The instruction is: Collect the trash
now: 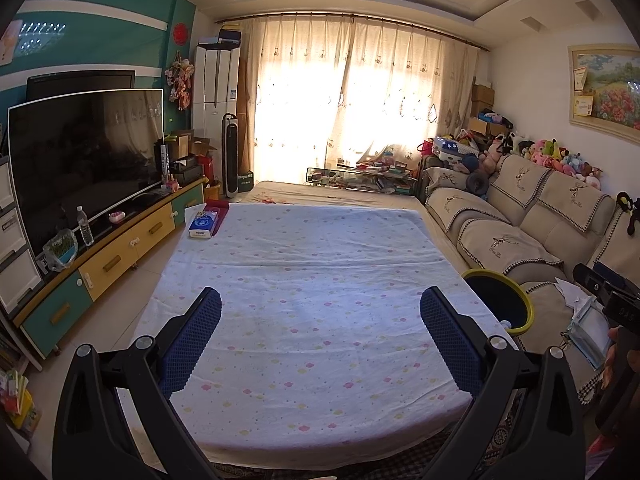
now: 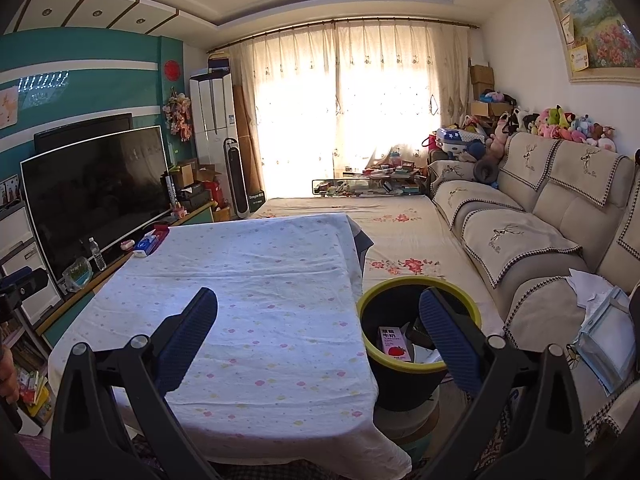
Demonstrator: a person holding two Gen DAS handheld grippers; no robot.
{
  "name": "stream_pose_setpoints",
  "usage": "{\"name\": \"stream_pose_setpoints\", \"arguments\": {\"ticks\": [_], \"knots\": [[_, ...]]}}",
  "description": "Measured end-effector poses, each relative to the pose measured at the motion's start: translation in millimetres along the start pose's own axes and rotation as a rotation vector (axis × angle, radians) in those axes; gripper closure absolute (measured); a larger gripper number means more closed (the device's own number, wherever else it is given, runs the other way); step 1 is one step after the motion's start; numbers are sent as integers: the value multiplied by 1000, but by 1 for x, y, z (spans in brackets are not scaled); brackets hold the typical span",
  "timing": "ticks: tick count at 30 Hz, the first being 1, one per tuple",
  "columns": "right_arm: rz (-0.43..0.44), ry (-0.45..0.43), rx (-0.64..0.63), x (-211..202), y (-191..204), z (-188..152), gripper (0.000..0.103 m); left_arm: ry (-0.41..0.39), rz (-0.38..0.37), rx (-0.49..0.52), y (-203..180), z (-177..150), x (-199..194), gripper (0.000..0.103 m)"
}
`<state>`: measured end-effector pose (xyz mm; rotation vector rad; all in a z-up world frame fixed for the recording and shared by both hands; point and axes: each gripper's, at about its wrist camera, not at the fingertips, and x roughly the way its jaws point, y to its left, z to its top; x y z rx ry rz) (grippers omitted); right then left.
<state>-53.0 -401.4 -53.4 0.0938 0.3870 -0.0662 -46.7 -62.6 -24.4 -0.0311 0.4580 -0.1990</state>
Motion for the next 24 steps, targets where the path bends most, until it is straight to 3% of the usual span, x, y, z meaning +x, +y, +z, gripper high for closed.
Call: {"name": "stream_pose_setpoints", "arguments": {"ticks": [24], "knots": [[6, 27, 13, 12, -2, -6, 7, 1, 26, -3, 6, 0, 2, 5]]}}
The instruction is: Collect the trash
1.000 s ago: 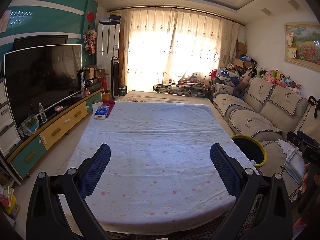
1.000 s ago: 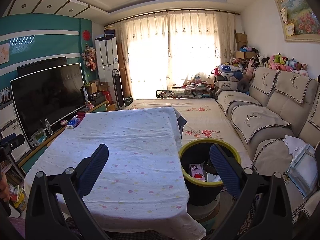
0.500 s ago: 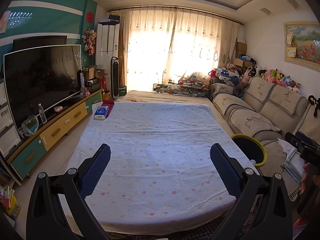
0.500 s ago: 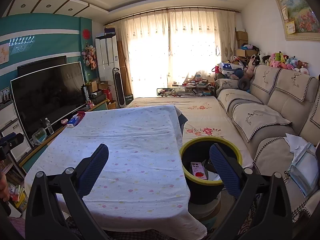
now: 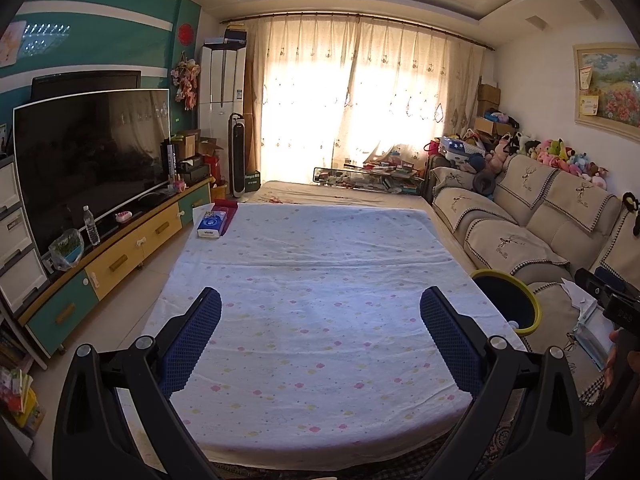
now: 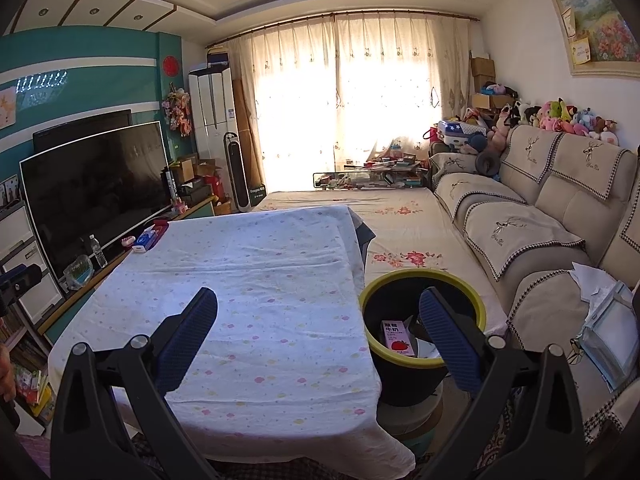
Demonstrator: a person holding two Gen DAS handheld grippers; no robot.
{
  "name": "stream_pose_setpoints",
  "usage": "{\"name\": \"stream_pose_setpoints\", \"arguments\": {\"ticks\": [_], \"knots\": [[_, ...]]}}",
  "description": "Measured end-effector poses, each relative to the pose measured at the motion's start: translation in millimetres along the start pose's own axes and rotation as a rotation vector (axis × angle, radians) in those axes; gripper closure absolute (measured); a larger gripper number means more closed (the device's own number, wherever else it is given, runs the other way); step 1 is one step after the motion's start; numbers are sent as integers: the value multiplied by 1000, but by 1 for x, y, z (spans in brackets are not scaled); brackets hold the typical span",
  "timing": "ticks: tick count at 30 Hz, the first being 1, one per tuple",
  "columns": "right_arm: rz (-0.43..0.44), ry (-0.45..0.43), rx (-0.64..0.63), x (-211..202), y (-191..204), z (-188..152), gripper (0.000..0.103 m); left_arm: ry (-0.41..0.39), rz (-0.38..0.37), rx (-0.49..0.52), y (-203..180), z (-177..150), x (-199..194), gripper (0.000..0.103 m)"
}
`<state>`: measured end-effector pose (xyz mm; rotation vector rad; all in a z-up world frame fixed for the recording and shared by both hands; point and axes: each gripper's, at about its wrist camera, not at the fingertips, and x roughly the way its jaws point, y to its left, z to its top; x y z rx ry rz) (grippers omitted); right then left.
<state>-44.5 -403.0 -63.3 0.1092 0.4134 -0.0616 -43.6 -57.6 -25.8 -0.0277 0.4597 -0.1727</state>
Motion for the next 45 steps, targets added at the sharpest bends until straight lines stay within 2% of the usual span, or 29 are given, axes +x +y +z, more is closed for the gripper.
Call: {"name": "stream_pose_setpoints", "arguments": {"ticks": [45], "knots": [[-10, 7, 1, 1, -4, 0, 7, 21, -24, 23, -5, -2, 10, 5]]}}
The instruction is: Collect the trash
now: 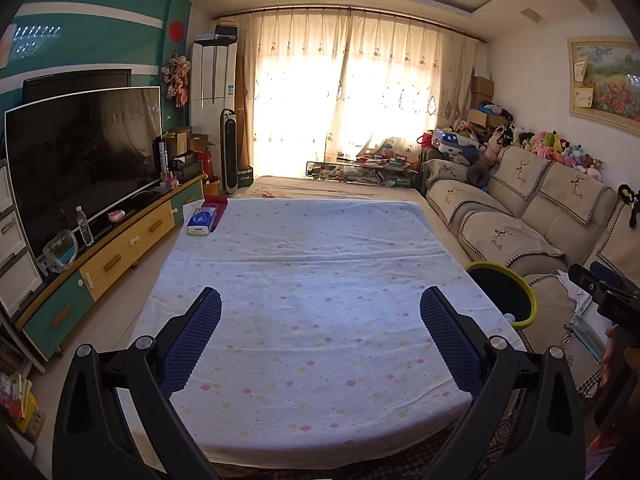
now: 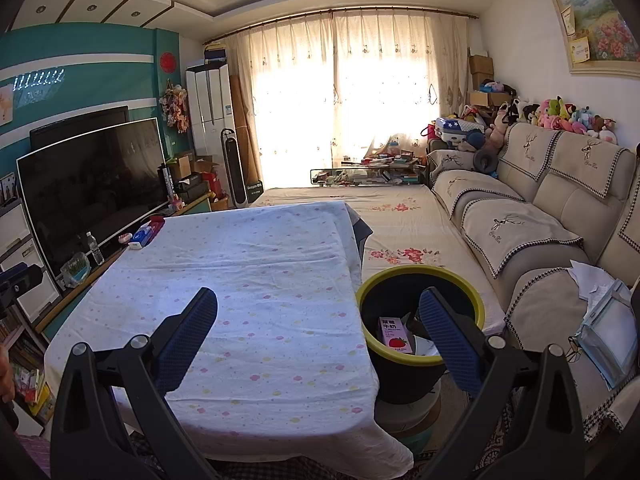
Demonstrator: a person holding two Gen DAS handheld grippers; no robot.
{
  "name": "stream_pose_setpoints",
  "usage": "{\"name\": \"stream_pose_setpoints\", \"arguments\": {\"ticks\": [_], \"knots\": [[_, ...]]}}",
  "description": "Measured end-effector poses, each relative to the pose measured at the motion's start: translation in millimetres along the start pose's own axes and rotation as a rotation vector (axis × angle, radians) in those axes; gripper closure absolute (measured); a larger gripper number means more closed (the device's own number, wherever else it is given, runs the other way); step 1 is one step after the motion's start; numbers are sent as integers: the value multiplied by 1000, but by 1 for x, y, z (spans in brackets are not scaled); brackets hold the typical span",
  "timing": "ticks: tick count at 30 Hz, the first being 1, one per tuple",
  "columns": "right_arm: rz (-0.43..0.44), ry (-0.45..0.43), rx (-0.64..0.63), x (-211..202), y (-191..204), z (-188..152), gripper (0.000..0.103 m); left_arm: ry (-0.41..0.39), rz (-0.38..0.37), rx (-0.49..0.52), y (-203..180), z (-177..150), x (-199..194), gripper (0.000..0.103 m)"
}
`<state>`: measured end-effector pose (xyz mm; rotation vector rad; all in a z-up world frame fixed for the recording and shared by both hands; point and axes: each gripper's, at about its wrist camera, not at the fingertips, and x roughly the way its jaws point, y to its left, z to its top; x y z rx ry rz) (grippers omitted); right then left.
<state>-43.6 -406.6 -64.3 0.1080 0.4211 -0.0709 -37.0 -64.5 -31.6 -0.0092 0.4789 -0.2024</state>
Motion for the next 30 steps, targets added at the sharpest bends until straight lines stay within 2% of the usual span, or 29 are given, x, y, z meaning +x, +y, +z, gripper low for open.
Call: {"name": "stream_pose_setpoints", "arguments": {"ticks": [22, 26, 30], "knots": [[6, 17, -5, 6, 1, -7, 7, 34, -5, -31, 2, 4, 11, 5], [5, 26, -7, 10, 1, -7, 7, 18, -31, -39, 5, 5, 17, 5], [14, 45, -27, 18, 6, -5, 7, 10, 8, 5, 5, 11, 29, 5]]}}
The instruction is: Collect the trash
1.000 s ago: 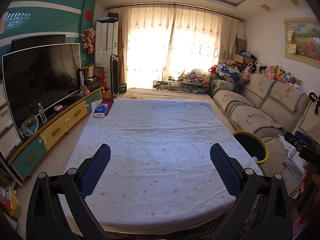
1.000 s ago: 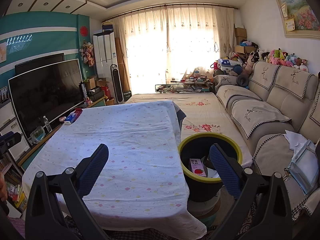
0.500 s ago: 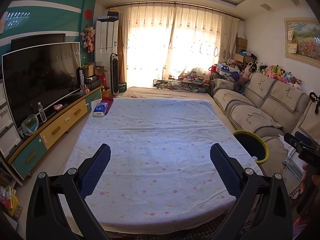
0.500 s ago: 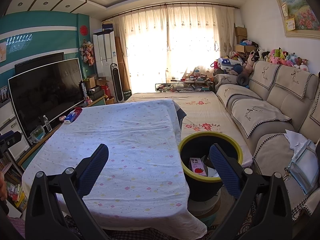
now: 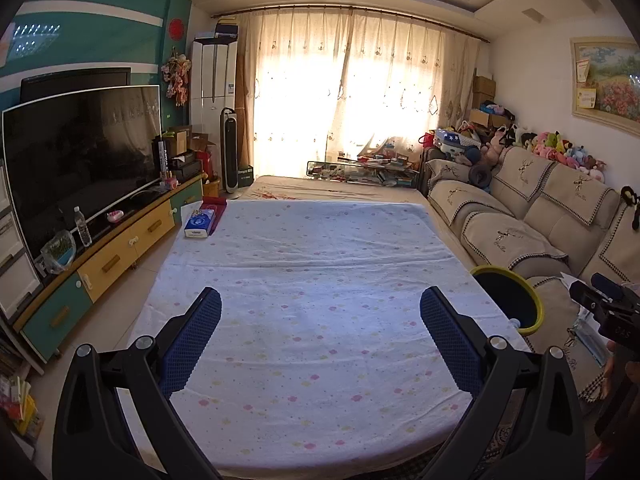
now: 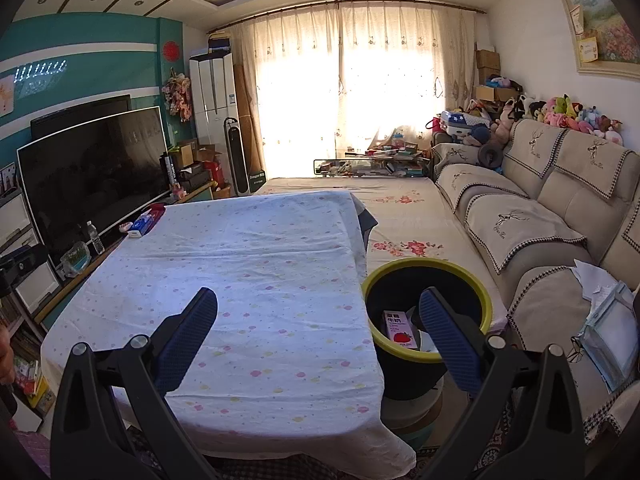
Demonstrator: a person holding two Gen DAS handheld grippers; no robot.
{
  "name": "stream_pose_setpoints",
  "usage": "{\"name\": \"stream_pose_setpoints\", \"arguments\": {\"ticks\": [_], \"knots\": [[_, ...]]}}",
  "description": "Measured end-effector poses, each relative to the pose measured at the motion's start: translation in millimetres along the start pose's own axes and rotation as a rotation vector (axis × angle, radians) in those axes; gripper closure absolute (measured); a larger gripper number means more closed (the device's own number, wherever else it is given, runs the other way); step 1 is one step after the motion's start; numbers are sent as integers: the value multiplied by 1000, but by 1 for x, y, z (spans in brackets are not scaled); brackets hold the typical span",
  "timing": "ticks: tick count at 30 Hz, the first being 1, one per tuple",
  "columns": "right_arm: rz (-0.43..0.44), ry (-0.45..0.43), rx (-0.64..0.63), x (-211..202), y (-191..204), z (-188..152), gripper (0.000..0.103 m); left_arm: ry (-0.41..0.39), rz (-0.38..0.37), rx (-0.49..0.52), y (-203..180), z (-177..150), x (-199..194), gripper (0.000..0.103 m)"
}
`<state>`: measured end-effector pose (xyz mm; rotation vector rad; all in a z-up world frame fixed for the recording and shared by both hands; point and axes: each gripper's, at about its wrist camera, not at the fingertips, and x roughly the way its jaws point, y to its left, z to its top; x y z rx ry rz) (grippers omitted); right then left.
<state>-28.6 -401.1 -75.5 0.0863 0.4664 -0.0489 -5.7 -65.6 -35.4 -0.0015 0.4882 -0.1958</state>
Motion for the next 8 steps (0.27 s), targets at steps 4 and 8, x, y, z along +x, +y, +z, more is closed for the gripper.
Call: {"name": "stream_pose_setpoints", "arguments": {"ticks": [4, 8], "knots": [[38, 17, -48, 25, 12, 17, 7, 66, 23, -5, 19, 14, 43, 5], [79, 40, -94, 84, 36, 46, 7, 135, 113, -5, 54, 23, 115, 5]]}}
